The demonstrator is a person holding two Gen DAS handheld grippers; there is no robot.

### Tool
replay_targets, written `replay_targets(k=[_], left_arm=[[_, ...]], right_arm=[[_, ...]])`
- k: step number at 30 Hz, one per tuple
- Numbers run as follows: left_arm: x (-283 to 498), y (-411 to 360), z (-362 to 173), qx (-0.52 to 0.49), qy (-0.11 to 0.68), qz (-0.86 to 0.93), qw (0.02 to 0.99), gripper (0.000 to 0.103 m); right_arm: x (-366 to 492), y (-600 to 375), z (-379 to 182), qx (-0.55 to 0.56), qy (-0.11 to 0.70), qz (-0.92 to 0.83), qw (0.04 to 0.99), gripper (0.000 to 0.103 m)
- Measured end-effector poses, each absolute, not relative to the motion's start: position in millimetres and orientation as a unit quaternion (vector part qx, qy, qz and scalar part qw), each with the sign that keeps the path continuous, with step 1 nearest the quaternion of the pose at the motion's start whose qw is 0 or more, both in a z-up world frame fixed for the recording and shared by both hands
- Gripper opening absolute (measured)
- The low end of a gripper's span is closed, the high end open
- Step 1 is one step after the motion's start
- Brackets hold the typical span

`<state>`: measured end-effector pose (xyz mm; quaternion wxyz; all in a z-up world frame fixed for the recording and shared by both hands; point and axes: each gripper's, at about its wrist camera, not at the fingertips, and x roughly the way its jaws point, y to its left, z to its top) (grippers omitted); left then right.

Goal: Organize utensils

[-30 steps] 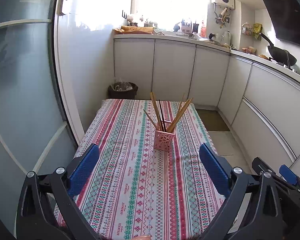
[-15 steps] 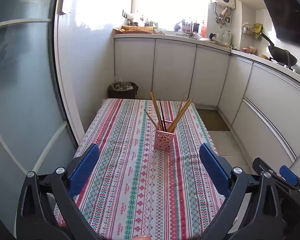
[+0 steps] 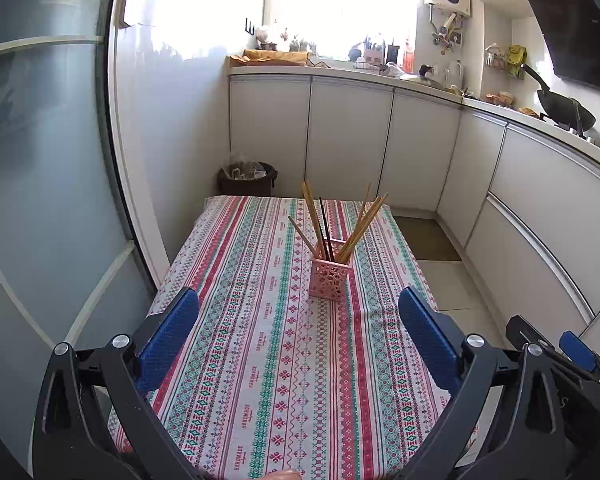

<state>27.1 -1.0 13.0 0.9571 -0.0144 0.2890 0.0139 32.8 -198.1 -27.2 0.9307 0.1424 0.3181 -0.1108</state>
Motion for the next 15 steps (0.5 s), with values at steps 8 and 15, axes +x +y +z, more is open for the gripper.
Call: replay_targets(k=[8, 15], left_arm=[[27.2, -0.7, 12.1, -0.014, 0.289, 0.014, 0.957, 0.096], [28.2, -0.1, 9.6, -0.015, 0.293, 0.014, 0.956, 0.096]], right_arm=[[32.6, -196.8, -28.2, 0.142, 0.319, -0.110, 0.931, 0.093], [32.9, -197.4, -29.4, 0.143, 0.322, -0.108, 0.930, 0.093]])
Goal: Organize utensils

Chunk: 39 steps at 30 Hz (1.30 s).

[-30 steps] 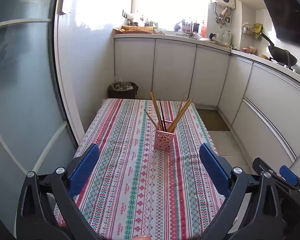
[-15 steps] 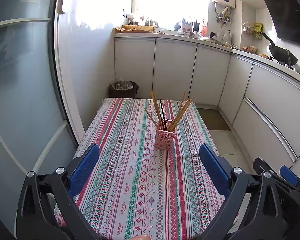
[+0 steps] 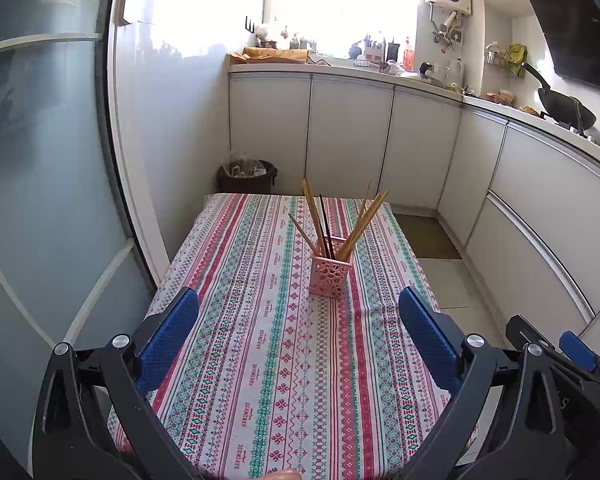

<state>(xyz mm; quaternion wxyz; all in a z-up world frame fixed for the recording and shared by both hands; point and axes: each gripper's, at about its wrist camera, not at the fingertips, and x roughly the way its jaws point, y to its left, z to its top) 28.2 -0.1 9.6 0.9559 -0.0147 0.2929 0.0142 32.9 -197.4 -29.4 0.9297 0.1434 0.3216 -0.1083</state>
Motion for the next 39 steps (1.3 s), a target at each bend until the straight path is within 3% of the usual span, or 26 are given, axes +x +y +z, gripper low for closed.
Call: replay_targets(k=[27, 36, 39], left_arm=[[28, -13, 5, 0.024, 0.286, 0.034, 0.957, 0.096], [22, -14, 10, 0.019, 0.257, 0.009, 0.966, 0.088], [23, -16, 9, 0.027, 0.261, 0.014, 0.965, 0.096]], right_arm=[[32, -202, -36, 0.150, 0.330, -0.107, 0.926, 0.093], [33, -203, -35, 0.153, 0.329, -0.107, 0.926, 0.093], [32, -203, -34, 0.153, 0.326, -0.106, 0.927, 0.093]])
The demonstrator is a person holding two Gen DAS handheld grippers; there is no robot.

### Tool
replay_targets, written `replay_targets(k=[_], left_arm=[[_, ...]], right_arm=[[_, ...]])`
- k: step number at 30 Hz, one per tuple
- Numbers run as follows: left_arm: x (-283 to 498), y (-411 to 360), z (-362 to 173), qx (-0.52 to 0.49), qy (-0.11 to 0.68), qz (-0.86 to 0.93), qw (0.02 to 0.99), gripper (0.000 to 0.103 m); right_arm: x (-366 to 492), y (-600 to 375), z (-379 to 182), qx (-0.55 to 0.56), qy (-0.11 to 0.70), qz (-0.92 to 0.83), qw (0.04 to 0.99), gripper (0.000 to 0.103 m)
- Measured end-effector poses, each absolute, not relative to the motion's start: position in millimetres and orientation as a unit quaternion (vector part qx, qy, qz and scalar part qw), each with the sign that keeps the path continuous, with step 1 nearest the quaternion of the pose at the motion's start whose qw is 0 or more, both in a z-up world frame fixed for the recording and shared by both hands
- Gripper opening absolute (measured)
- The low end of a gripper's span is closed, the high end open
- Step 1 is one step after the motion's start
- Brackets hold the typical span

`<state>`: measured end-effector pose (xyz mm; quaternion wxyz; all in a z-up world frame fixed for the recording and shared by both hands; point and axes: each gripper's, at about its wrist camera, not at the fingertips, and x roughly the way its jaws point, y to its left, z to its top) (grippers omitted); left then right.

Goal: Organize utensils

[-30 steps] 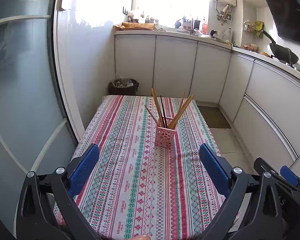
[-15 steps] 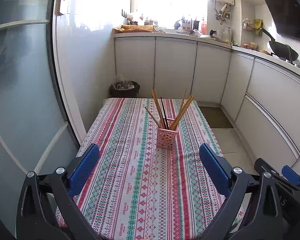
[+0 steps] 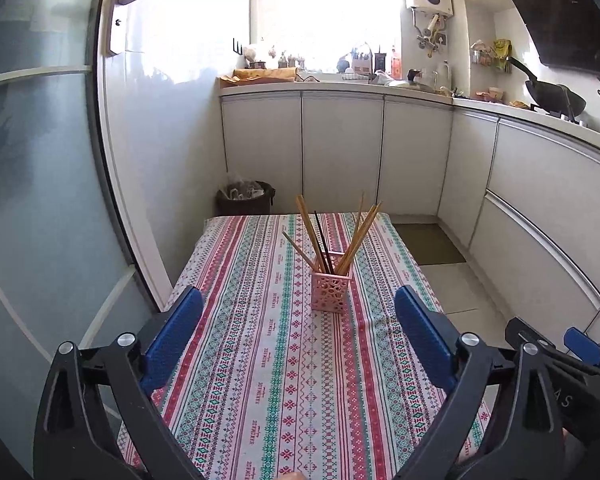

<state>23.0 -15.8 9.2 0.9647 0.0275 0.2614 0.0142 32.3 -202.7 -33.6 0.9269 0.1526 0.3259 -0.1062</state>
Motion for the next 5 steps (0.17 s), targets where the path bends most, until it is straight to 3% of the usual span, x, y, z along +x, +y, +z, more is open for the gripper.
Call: replay_targets(k=[5], left_arm=[[24.3, -15.2, 9.0, 0.020, 0.267, 0.020, 0.963, 0.096]], right_arm=[[32.5, -202.8, -32.8, 0.154, 0.326, -0.104, 0.927, 0.093]])
